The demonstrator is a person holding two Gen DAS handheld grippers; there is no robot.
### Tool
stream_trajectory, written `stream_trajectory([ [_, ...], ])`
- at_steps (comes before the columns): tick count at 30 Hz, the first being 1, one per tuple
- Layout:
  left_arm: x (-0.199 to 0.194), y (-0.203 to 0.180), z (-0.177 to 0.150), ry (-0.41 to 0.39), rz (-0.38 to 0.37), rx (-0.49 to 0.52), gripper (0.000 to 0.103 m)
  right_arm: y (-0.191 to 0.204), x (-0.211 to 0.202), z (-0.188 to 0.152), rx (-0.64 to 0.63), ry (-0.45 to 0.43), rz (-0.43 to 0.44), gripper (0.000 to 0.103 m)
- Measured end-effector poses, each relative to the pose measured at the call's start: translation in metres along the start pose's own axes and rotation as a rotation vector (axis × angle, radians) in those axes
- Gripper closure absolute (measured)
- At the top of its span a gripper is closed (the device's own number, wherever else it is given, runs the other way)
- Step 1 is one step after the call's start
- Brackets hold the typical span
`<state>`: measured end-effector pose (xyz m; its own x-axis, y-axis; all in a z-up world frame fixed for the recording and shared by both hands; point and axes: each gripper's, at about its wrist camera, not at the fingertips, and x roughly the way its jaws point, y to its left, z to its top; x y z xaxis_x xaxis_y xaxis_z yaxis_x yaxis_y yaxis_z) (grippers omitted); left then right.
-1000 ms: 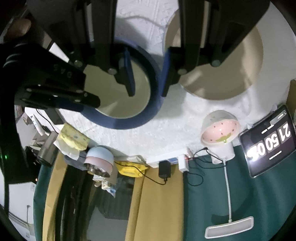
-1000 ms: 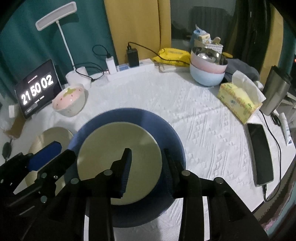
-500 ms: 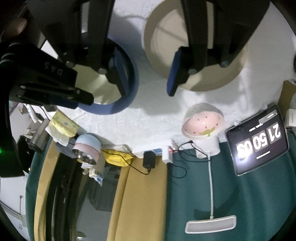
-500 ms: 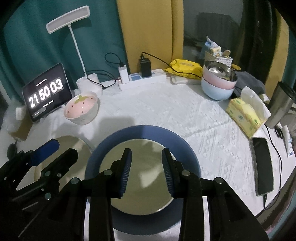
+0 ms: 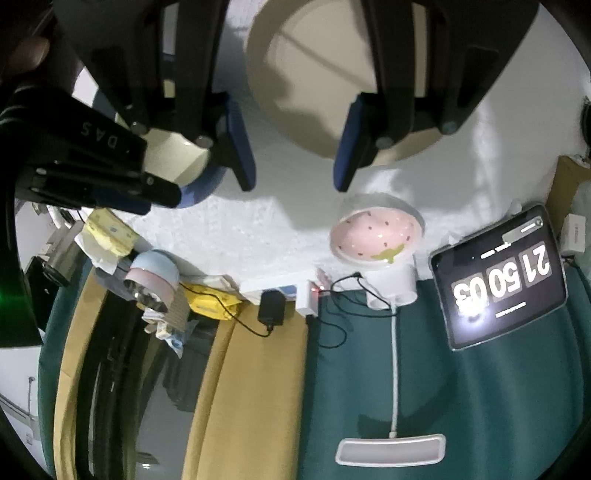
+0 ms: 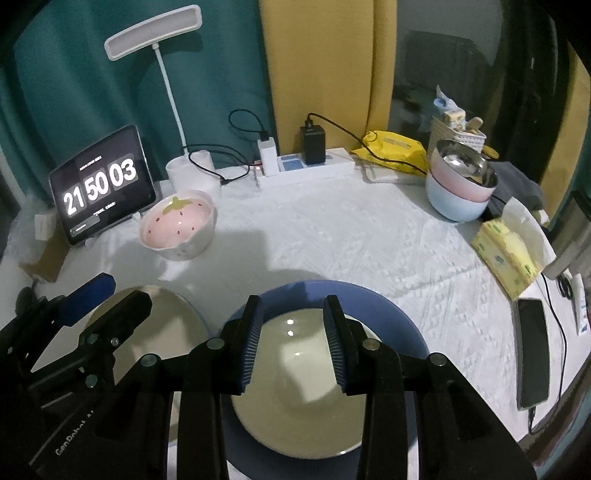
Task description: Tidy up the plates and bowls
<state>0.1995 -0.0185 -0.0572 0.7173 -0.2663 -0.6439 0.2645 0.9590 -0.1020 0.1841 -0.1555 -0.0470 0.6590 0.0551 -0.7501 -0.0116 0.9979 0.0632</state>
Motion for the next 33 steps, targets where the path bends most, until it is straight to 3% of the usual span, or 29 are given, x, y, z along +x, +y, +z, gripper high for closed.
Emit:
stream_trajectory([
  [25,0.017,0.072,0.026,-0.025,0.070,-0.048,0.058,0.058,0.035,0.039,-0.077,0.001,0.030,0.067],
  [33,0.027,0.097,0.035,-0.018,0.060,-0.079,0.058,0.073,0.046,0.051,-0.081,-0.005,0.028,0.067],
])
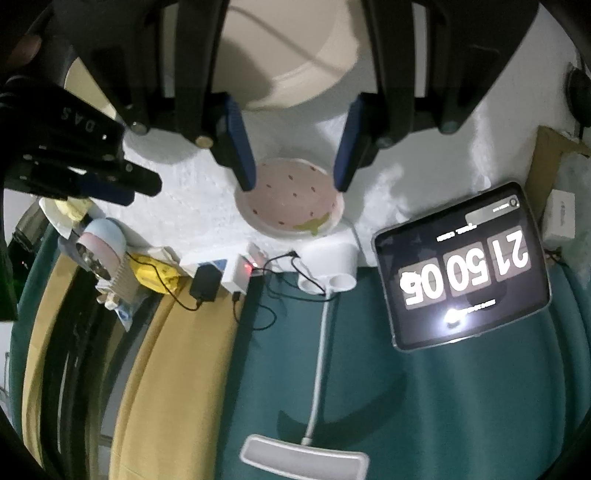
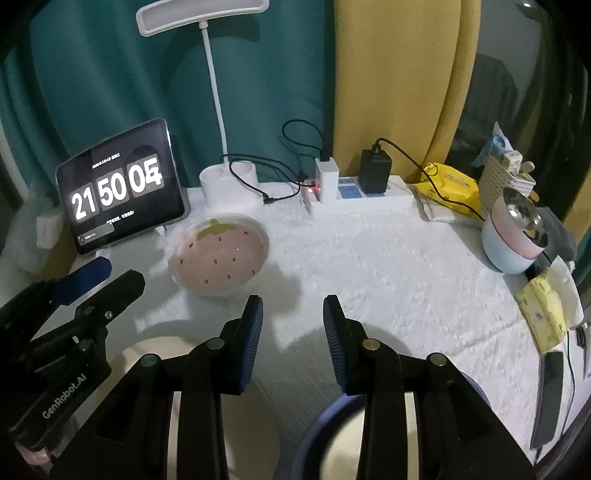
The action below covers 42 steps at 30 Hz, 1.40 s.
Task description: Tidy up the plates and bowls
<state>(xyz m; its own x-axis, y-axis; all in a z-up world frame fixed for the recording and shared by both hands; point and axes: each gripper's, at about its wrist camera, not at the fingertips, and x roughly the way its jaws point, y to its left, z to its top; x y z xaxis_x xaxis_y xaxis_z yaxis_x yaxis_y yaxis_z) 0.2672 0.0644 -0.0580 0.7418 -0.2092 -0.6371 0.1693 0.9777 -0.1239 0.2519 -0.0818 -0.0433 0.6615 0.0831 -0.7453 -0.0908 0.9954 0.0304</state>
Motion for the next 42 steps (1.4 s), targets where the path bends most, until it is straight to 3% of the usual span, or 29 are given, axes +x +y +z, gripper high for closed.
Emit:
stream_trajectory([
  [9,0.019,0.024,0.007,0.026,-0.029,-0.040,0.058,0.010,0.016,0.013,0.015,0.019,0.003,0.067],
  [16,0.054,0.032,0.010,0.092,-0.043,-0.037,0.058,0.018,0.037,0.020,0.034,0.053,0.011,0.067],
  [42,0.129,0.055,0.012,0.289,-0.057,-0.002,0.058,0.019,0.136,0.020,0.248,0.262,0.036,0.060],
])
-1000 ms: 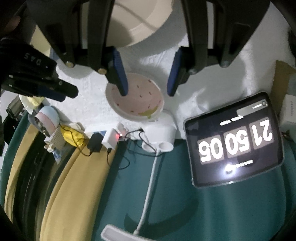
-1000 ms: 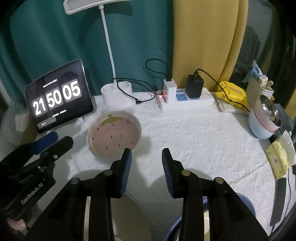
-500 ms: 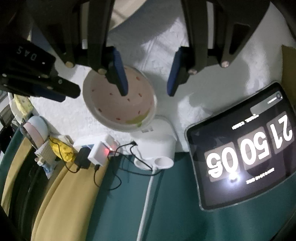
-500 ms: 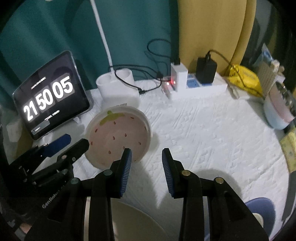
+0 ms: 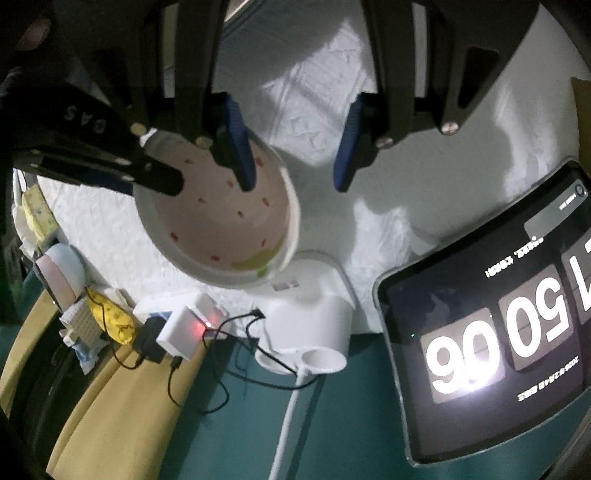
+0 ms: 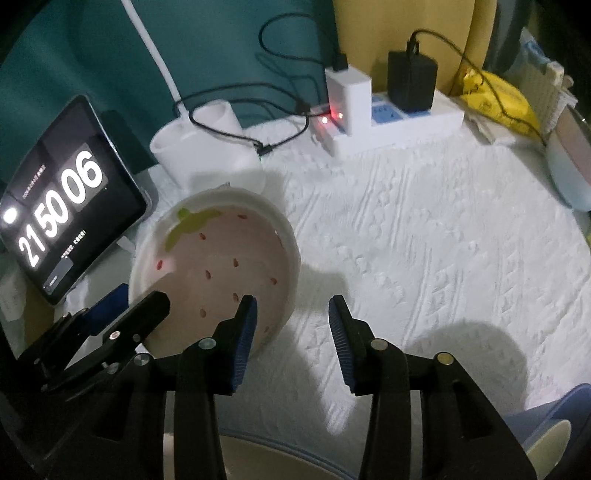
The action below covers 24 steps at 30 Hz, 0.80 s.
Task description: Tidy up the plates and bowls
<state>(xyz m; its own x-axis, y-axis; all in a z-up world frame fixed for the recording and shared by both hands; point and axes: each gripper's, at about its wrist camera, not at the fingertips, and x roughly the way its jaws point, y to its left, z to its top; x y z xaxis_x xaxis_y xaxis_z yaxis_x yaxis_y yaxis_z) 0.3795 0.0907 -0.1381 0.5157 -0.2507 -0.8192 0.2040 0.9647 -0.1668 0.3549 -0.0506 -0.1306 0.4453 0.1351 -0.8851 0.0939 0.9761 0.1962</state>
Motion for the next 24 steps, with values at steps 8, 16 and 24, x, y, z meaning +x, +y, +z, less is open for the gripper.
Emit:
stream_trajectory([
  [8,0.015,0.003,-0.003,0.043,-0.005,-0.011,0.058,0.004,0.023,-0.003,0.012,0.049,0.027,0.068],
  [16,0.017,-0.004,-0.006,0.049,-0.040,0.021,0.075,0.014,0.021,-0.002,-0.027,0.019,0.044,0.082],
  [24,0.018,-0.007,-0.007,0.042,-0.030,0.047,0.080,0.015,0.014,0.000,-0.033,0.003,0.049,0.084],
])
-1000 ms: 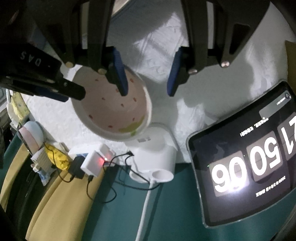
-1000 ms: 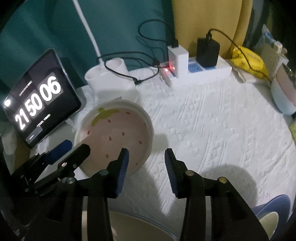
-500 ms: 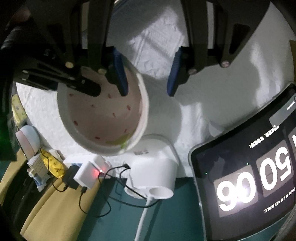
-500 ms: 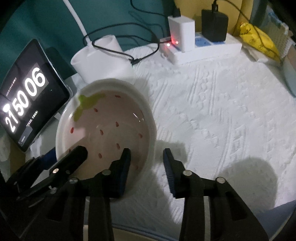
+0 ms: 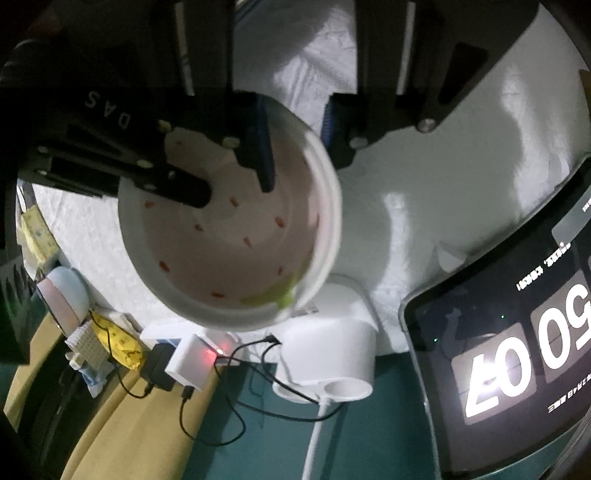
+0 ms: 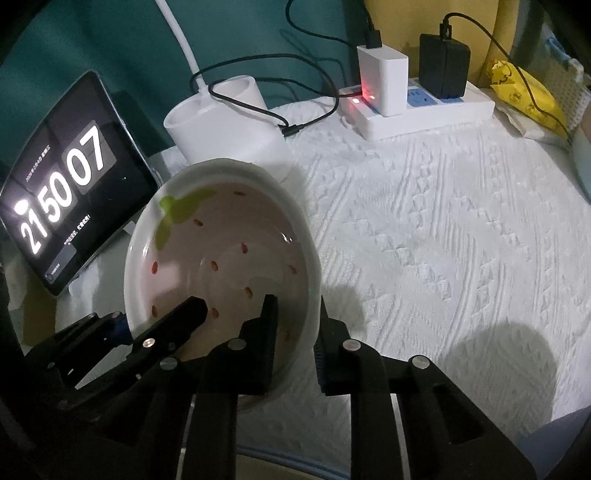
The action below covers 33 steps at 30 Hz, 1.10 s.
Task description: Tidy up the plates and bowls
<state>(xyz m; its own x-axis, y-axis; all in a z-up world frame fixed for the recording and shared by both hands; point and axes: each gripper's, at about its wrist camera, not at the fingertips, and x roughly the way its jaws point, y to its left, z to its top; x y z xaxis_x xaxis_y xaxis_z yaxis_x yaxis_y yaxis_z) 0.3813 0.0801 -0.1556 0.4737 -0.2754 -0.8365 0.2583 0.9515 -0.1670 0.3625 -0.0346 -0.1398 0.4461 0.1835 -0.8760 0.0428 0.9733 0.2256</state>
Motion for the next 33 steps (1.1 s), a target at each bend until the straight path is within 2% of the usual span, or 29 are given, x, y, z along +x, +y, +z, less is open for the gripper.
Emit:
stream_trajectory([
  [20,-0.047,-0.018,-0.007,-0.115,-0.010,0.032,0.080,0.010,-0.057,-0.004,-0.031,-0.089,-0.004,0.084],
  [33,-0.085,-0.038,-0.018,-0.168,-0.005,0.046,0.080,0.006,-0.098,-0.018,-0.035,-0.142,0.014,0.084],
])
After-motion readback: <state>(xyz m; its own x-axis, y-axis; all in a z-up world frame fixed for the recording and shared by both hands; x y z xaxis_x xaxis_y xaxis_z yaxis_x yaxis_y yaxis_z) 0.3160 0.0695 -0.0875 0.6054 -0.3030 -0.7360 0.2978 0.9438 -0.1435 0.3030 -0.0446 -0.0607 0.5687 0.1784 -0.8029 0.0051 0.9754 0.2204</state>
